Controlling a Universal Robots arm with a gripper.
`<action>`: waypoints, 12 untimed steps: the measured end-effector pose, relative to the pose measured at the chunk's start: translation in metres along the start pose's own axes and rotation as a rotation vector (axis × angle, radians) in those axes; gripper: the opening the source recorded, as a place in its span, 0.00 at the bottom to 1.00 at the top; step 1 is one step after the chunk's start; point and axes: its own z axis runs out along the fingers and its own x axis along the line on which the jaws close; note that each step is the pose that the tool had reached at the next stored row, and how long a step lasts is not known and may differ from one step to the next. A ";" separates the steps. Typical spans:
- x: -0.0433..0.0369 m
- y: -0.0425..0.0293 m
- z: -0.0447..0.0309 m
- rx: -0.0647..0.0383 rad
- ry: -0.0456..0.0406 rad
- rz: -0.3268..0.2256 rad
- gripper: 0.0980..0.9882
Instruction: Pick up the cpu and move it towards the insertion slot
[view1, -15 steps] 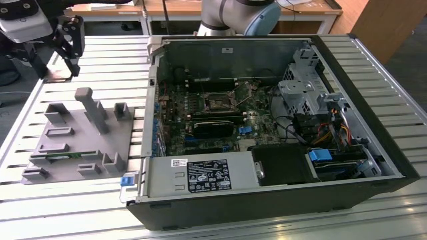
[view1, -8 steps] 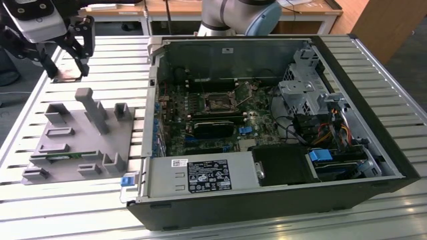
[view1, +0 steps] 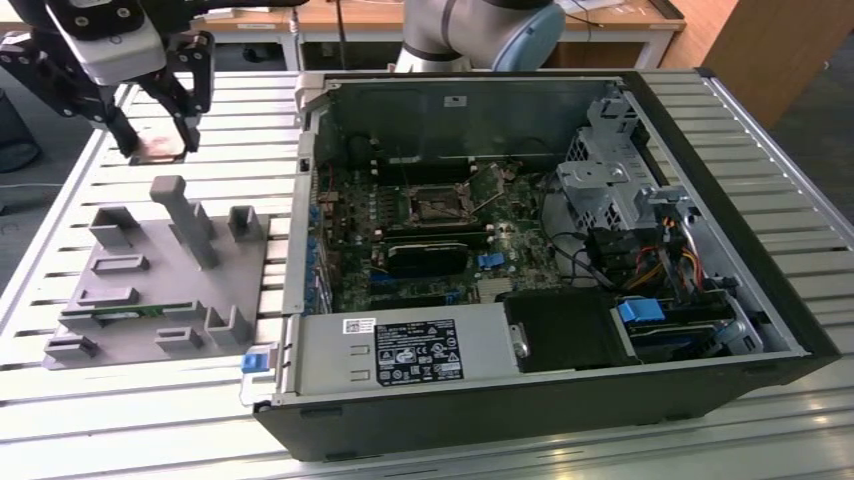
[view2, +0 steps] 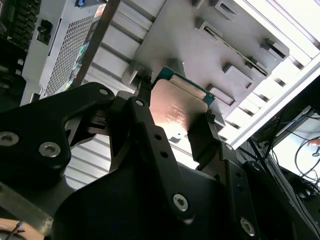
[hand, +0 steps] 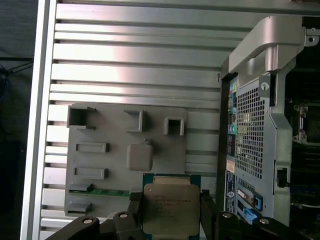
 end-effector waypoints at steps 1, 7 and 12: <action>-0.0023 -0.0001 0.0000 0.000 0.0000 0.000 0.50; -0.0163 -0.0006 -0.0003 0.000 0.0001 0.000 0.50; -0.0279 -0.0010 -0.0005 0.000 0.0000 0.000 0.50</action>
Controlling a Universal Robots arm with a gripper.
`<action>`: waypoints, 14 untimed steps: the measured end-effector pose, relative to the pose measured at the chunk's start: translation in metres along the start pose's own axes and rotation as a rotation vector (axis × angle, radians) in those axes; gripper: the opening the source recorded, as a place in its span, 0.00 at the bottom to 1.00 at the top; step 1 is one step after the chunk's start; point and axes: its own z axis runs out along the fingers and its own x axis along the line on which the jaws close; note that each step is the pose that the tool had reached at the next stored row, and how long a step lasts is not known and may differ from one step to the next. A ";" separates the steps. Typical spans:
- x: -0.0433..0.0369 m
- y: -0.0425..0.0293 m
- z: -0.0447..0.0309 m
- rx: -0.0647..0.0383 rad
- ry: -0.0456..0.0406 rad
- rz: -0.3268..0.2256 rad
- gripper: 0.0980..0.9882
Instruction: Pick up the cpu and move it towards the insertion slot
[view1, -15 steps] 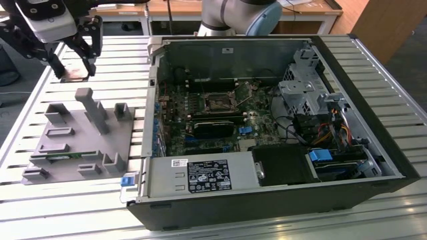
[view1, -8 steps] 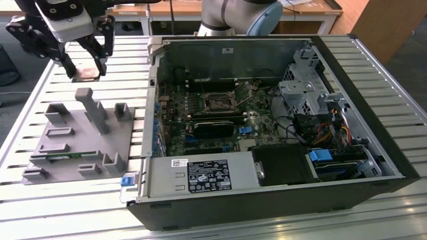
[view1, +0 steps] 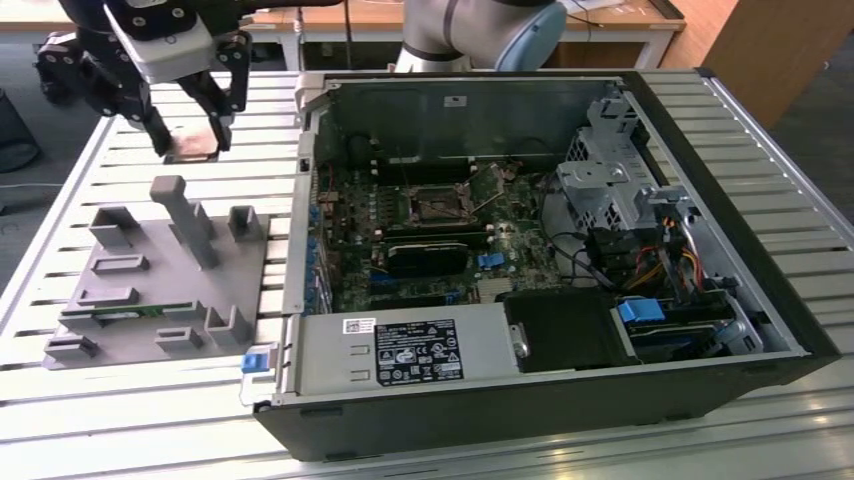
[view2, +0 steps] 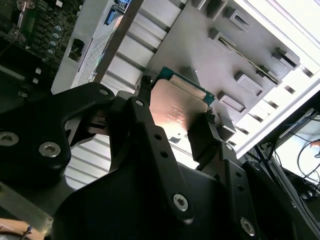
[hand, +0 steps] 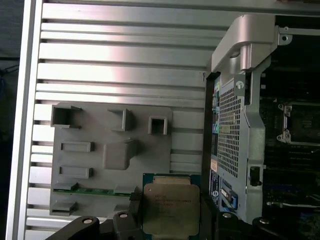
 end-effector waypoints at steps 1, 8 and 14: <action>-0.0022 -0.0001 0.0000 0.000 0.0000 0.000 0.50; -0.0183 -0.0007 -0.0003 0.000 -0.0001 0.000 0.50; -0.0320 -0.0011 -0.0005 0.000 -0.0001 0.000 0.50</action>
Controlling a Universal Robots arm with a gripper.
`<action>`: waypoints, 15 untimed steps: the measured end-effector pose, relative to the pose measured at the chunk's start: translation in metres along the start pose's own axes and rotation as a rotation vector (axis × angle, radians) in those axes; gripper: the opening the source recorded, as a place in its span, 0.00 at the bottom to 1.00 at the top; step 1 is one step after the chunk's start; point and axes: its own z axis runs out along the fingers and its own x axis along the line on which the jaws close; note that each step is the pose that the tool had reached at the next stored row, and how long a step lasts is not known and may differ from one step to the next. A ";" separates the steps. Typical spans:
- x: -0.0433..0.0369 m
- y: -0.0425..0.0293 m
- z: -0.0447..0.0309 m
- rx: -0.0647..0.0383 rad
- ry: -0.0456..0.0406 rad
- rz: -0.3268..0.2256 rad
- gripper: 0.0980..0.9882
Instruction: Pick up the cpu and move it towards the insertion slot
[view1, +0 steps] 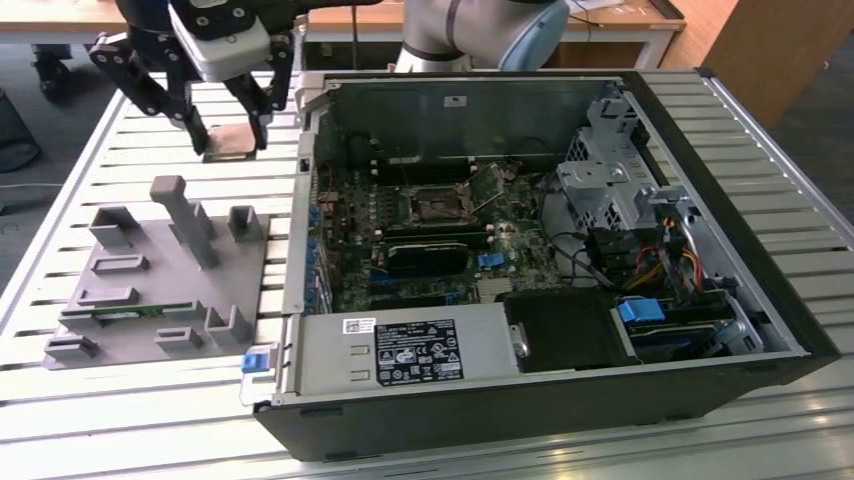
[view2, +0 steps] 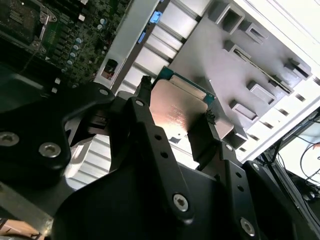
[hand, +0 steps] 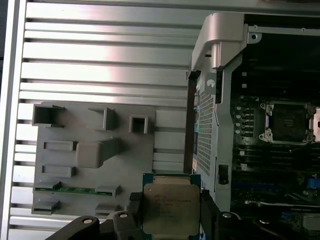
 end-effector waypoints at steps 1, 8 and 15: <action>-0.0022 -0.0001 -0.0001 0.000 0.0001 0.000 0.50; -0.0173 -0.0005 -0.0003 0.000 -0.0001 0.000 0.50; -0.0293 -0.0001 -0.0005 0.000 -0.0008 0.003 0.50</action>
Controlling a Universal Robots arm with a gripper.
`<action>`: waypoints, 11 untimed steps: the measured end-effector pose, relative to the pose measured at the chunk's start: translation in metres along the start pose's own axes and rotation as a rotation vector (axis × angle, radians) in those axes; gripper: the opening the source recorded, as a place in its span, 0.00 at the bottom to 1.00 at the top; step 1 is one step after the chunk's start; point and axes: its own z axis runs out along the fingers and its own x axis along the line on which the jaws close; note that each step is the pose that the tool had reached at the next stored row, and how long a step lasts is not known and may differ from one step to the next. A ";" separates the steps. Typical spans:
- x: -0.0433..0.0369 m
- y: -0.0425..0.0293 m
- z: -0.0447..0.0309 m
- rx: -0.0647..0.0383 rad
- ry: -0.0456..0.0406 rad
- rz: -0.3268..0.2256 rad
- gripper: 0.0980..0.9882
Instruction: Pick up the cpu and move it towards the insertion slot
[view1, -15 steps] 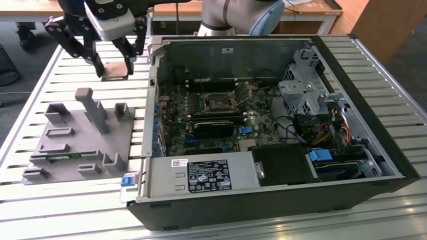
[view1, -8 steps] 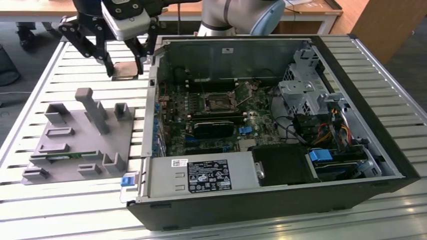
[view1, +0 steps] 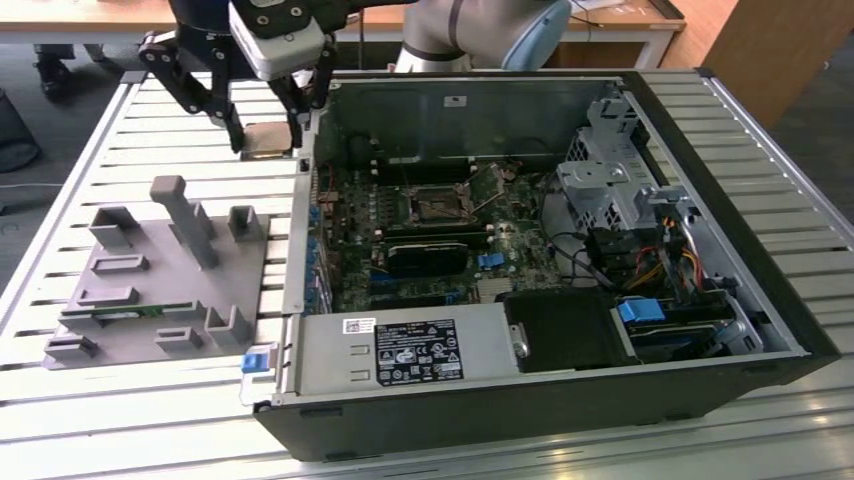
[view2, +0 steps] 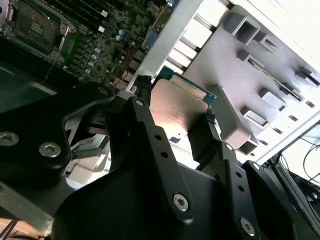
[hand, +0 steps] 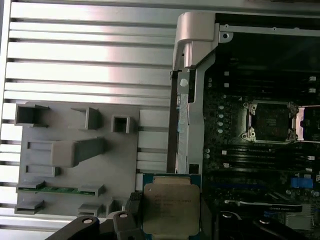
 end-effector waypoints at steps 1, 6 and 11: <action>-0.0008 0.0002 0.0001 0.000 -0.0004 0.003 0.50; -0.0041 0.0015 0.0004 0.000 -0.0014 0.021 0.50; -0.0084 0.0033 0.0008 -0.001 -0.0021 0.036 0.50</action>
